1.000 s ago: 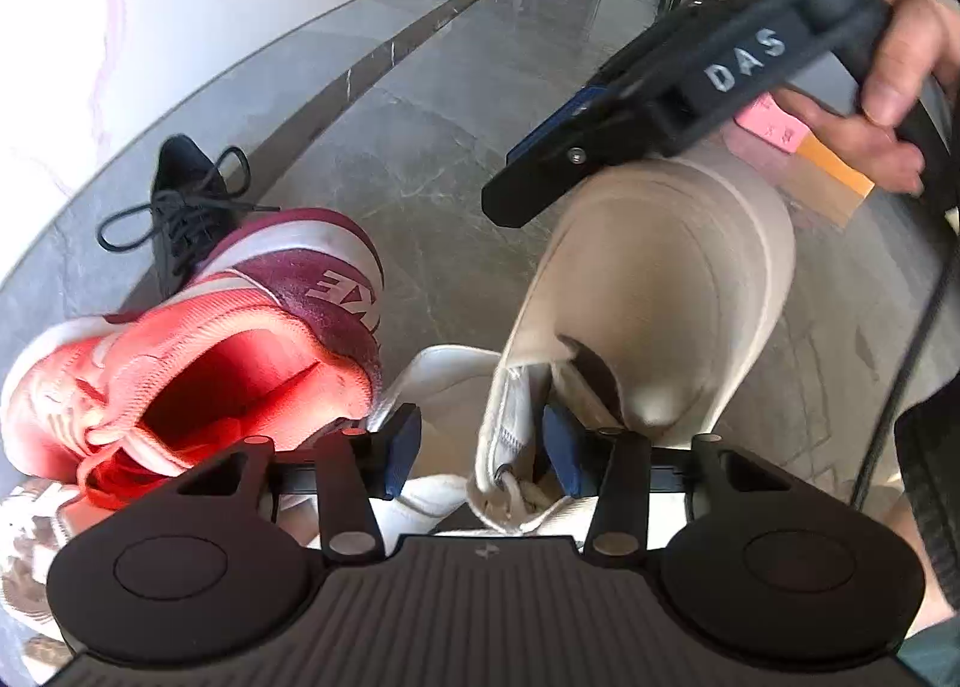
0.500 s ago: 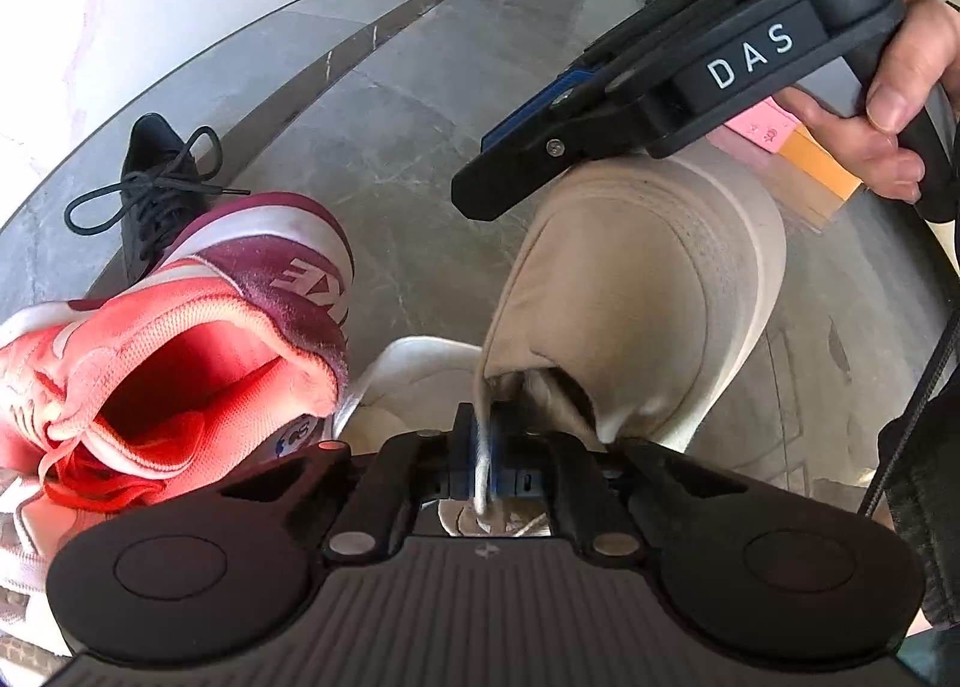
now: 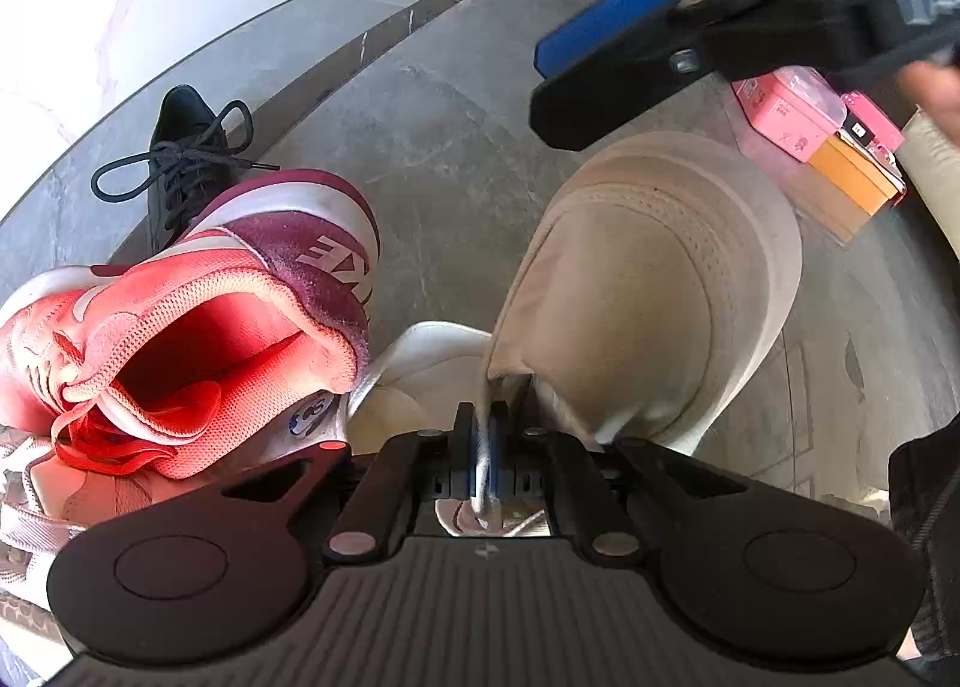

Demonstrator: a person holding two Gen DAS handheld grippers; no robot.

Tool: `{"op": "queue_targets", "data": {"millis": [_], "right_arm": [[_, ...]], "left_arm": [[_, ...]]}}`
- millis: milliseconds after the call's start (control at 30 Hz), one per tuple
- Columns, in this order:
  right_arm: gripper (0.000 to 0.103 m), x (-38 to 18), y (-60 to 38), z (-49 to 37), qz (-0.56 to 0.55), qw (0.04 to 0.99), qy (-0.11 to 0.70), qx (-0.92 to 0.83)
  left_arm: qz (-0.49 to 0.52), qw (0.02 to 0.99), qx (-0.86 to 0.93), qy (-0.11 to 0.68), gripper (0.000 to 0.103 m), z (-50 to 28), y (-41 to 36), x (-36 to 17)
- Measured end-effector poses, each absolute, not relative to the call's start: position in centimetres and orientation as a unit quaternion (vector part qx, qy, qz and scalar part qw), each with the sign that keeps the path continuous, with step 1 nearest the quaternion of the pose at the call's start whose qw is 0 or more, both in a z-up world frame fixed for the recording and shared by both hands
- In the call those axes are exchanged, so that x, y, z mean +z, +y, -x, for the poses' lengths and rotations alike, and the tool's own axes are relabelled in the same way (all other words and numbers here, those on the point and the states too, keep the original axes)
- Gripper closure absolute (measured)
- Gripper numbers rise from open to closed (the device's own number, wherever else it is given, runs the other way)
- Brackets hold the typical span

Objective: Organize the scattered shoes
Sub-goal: 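Lift the second cream sneaker with both grippers and carry it toward the window wall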

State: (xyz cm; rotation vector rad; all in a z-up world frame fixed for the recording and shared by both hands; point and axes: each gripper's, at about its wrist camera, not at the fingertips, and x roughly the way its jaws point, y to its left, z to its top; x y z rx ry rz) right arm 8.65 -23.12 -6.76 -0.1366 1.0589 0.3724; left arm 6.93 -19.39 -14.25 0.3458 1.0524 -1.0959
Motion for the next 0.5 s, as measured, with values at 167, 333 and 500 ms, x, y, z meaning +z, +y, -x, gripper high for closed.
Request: {"op": "queue_targets", "data": {"millis": [167, 333, 500], "right_arm": [[0.060, -6.1, -21.9, -7.8, 0.108, 0.834, 0.506, 0.193], [0.053, -5.1, -23.0, -6.6, 0.092, 0.832, 0.516, 0.179], [0.050, -5.1, -23.8, -5.0, 0.066, 0.813, 0.552, 0.173]], "left_arm": [[-0.149, 0.712, -0.493, 0.478, 0.101, -7.0, -19.1, -14.4], [-0.142, 0.713, -0.489, 0.481, 0.101, -7.2, -18.7, -14.6], [-0.139, 0.714, -0.486, 0.484, 0.101, -7.3, -18.7, -14.6]]}}
